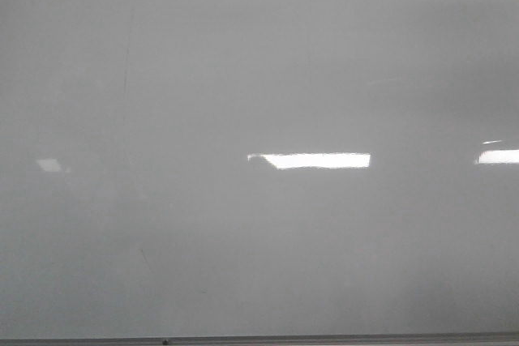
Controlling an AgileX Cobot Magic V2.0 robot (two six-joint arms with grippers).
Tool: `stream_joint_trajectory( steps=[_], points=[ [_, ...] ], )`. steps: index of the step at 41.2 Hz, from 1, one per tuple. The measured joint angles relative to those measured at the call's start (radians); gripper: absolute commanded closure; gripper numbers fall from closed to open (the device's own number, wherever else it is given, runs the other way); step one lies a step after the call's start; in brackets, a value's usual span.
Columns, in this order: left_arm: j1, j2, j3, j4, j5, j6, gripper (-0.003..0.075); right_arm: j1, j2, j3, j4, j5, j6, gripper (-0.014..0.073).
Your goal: Write number 8 on whiteboard
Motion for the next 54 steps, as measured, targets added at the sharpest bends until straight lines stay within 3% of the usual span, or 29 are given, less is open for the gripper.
stream_joint_trajectory(
  steps=[11, 26, 54],
  points=[
    [0.000, 0.229, -0.060, 0.000, -0.042, 0.046, 0.0229, 0.000, 0.000, 0.000, 0.002, -0.004, -0.002, 0.0042],
    [0.000, 0.497, -0.074, 0.000, -0.229, 0.054, 0.0320, 0.000, 0.002, 0.000, 0.002, -0.004, -0.002, 0.0042],
    [0.000, 0.731, -0.078, 0.000, -0.507, 0.054, 0.0323, 0.000, 0.002, 0.000, 0.002, -0.004, -0.004, 0.0042]
  ],
)
